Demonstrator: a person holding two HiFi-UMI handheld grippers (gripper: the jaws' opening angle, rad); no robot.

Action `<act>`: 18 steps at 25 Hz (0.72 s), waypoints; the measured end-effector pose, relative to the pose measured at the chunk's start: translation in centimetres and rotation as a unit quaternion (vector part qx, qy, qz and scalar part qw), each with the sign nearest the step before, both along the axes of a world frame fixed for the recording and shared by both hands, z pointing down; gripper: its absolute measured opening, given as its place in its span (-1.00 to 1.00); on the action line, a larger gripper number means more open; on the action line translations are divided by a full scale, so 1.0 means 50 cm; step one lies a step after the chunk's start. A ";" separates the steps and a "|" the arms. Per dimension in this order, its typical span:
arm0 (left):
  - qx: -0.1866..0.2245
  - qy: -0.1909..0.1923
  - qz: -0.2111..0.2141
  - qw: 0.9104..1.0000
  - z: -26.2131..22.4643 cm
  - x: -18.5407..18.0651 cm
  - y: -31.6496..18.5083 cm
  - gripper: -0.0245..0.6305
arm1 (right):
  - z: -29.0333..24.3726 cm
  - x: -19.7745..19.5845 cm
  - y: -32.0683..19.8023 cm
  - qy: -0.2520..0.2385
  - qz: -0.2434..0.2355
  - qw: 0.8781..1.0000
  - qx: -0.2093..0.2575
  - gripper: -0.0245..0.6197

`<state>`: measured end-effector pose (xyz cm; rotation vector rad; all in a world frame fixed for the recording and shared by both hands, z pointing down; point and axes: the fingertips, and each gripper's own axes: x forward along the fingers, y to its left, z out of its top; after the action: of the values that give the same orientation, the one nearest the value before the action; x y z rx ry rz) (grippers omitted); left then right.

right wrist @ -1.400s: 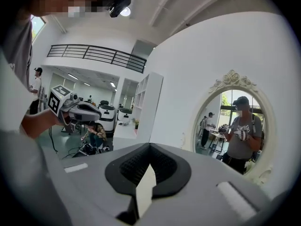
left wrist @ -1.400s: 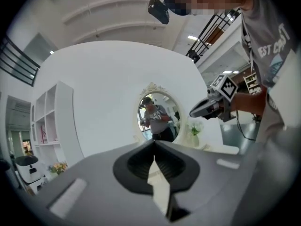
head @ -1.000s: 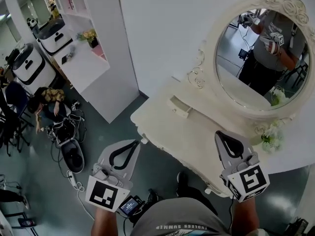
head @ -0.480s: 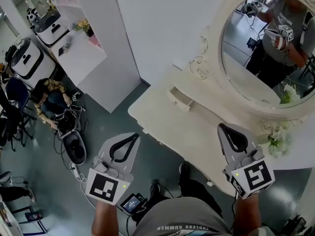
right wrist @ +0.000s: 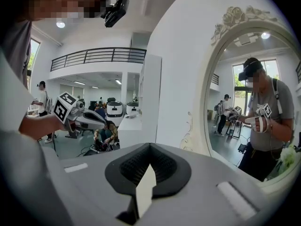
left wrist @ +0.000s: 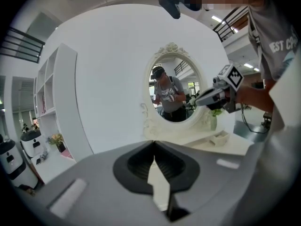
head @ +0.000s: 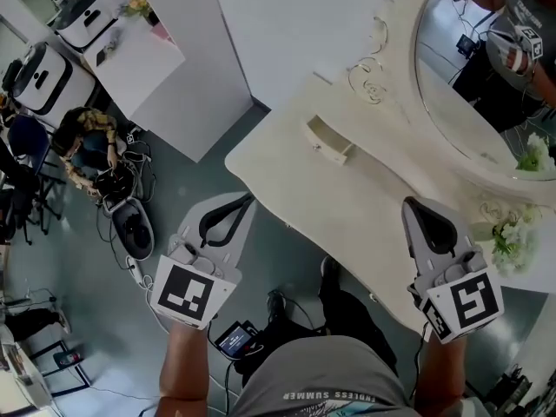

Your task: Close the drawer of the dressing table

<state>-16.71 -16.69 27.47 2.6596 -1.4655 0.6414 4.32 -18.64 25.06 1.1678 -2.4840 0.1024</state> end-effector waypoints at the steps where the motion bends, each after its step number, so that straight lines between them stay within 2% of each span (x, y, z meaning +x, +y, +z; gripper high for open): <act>1: -0.004 0.000 0.000 1.000 0.010 -0.001 -0.008 -0.92 | 0.007 0.001 -0.005 0.000 0.001 1.000 -0.003 -0.92; 18: -0.070 -0.001 0.001 0.998 0.200 0.012 -0.132 -0.92 | 0.137 0.037 -0.092 0.016 0.016 0.999 -0.044 -0.92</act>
<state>-16.11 -23.30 37.46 2.5552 -1.3636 0.7184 6.19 -23.26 31.92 1.1634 -2.4085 0.1988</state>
